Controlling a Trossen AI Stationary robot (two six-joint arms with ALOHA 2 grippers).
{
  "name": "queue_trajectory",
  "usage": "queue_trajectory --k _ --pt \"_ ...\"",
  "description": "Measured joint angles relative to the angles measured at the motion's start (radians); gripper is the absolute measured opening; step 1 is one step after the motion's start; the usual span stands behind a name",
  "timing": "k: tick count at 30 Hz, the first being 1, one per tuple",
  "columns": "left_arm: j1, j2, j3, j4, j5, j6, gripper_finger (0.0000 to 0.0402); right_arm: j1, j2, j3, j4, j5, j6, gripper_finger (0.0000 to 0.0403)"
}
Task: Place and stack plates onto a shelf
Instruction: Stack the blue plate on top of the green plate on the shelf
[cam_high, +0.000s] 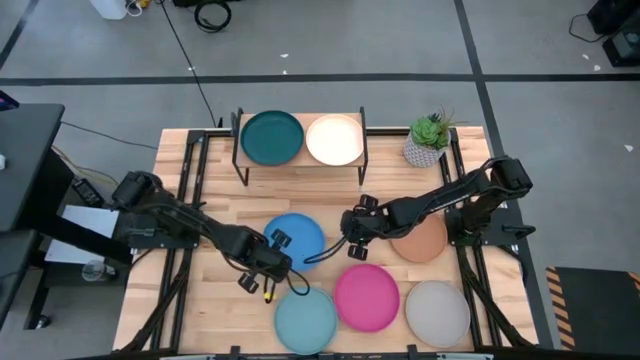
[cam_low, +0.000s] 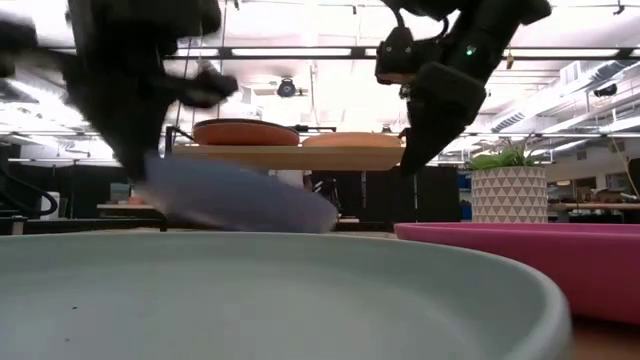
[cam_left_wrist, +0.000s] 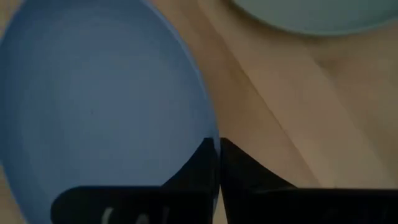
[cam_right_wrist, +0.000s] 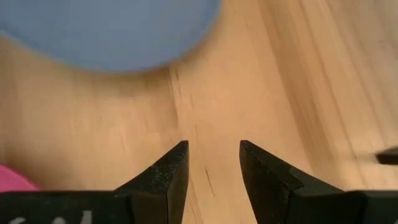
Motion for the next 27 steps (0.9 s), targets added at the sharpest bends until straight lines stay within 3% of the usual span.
queue_trajectory --k 6,12,23,27 --pt "0.006 -0.141 0.154 -0.208 -0.067 -0.026 0.0012 0.055 -0.081 0.0 -0.131 0.174 0.07 0.0149" --pt "0.099 -0.277 0.28 -0.268 -0.244 0.021 0.0012 0.093 -0.126 -0.007 -0.142 0.266 0.088 0.0149" --pt "0.617 -0.286 0.291 -0.301 -0.249 0.246 0.0012 0.104 -0.127 -0.054 -0.076 0.263 0.088 0.0149" --pt "0.753 -0.268 0.289 -0.303 -0.113 0.275 0.0012 0.104 -0.127 -0.059 -0.075 0.262 0.088 0.0149"
